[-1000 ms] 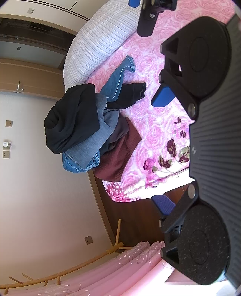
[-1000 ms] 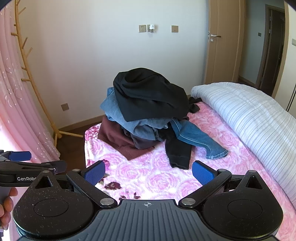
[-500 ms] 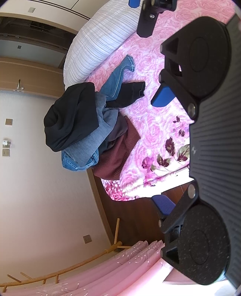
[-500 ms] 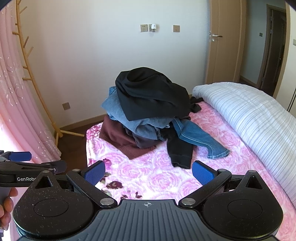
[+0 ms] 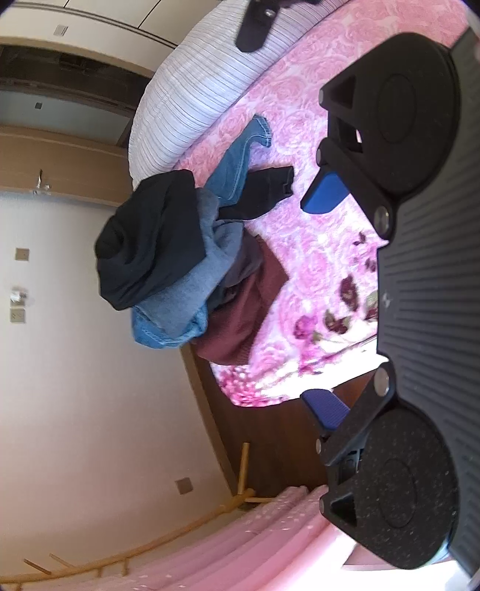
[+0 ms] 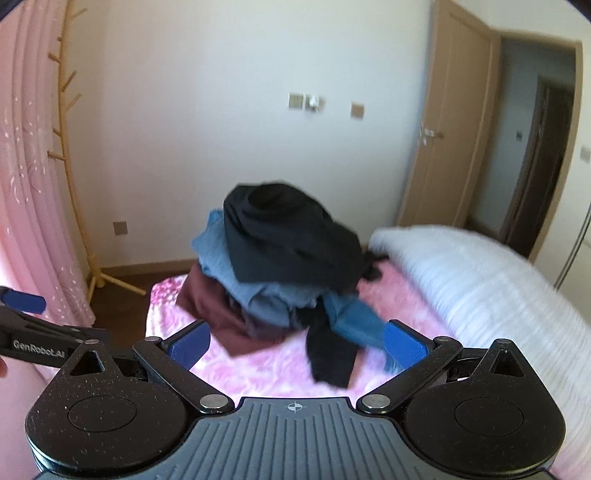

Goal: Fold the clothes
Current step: 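Grasp the black garment on the pile with both grippers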

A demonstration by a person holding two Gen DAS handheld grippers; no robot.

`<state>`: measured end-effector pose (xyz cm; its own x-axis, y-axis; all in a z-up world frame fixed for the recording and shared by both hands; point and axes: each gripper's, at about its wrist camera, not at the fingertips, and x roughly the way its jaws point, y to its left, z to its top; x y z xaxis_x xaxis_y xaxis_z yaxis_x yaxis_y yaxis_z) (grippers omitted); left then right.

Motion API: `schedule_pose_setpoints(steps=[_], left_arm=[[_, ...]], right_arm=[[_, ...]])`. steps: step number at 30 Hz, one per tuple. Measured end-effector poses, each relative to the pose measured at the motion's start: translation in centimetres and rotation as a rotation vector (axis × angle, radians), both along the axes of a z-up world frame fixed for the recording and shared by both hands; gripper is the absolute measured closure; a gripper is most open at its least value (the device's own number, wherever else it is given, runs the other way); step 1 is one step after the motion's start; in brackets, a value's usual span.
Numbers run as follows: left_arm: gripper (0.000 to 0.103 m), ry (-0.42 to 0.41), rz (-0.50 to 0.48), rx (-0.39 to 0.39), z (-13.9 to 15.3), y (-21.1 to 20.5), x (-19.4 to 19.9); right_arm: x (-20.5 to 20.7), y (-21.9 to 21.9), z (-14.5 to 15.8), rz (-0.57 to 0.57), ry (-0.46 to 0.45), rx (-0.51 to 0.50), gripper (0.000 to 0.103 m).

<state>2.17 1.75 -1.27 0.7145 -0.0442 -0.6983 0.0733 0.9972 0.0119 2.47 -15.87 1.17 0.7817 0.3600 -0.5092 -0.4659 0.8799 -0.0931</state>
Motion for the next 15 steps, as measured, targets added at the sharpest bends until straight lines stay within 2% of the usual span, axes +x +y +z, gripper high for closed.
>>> schedule_pose_setpoints(steps=[5,10,13,15], left_arm=[[0.003,-0.084,-0.118,0.080,0.5,0.3,3.9],[0.003,-0.167,-0.237,0.160,1.0,0.6,7.9],[0.003,-0.183,-0.329,0.180,0.2,0.1,12.8],[0.003,-0.203,-0.413,0.213,-0.7,-0.7,16.2]], right_arm=[[1.4,-0.3,-0.2,0.035,-0.058,-0.010,0.001],[5.6,1.4,-1.4,0.092,-0.094,-0.110,0.001],[8.2,2.4,-2.2,0.125,-0.113,-0.170,0.001],[11.6,3.7,-3.3,0.128,-0.091,-0.206,0.001]])
